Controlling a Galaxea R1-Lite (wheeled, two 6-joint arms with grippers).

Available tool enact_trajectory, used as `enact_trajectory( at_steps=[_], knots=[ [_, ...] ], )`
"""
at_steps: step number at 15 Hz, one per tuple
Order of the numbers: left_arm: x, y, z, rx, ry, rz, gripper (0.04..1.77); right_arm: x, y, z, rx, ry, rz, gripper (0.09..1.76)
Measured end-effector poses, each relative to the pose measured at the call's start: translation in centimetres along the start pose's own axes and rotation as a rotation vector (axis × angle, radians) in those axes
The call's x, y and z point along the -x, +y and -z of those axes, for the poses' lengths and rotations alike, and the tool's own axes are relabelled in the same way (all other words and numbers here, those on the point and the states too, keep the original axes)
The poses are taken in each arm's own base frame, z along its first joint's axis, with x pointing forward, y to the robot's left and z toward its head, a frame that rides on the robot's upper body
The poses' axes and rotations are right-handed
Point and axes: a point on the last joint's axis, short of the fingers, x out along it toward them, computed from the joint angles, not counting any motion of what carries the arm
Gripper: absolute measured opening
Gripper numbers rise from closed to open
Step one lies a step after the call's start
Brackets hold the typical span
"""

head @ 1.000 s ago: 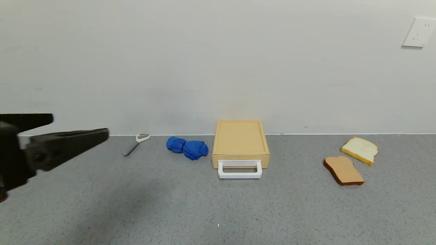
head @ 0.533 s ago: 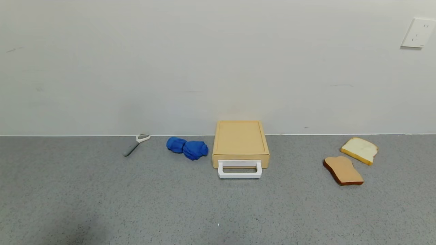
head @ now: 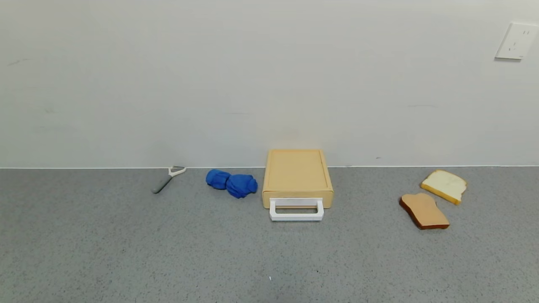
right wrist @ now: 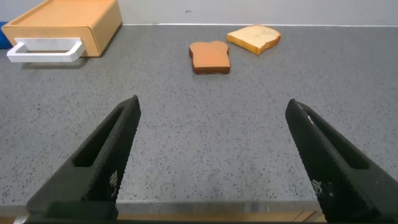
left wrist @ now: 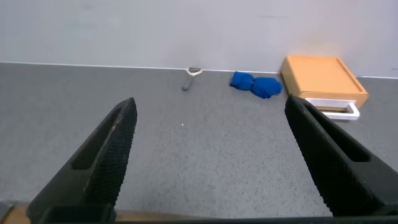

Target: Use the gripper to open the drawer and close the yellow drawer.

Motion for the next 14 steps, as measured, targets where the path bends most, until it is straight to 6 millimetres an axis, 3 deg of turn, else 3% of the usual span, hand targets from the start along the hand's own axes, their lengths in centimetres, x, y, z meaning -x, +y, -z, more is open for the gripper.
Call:
enact_trajectory(
  at_steps=[5, 10, 14],
  knots=[
    [3.6, 0.2, 1.0, 0.032, -0.057, -0.107, 1.72, 0.0, 0.0, 0.0, 0.000, 0.000, 0.000, 1.71],
    [4.8, -0.3, 0.9, -0.014, -0.101, -0.157, 1.72, 0.0, 0.0, 0.0, 0.000, 0.000, 0.000, 1.71],
    [6.4, -0.7, 3.2, -0.028, -0.139, -0.061, 1.72, 0.0, 0.0, 0.0, 0.000, 0.000, -0.001, 1.71]
  ],
)
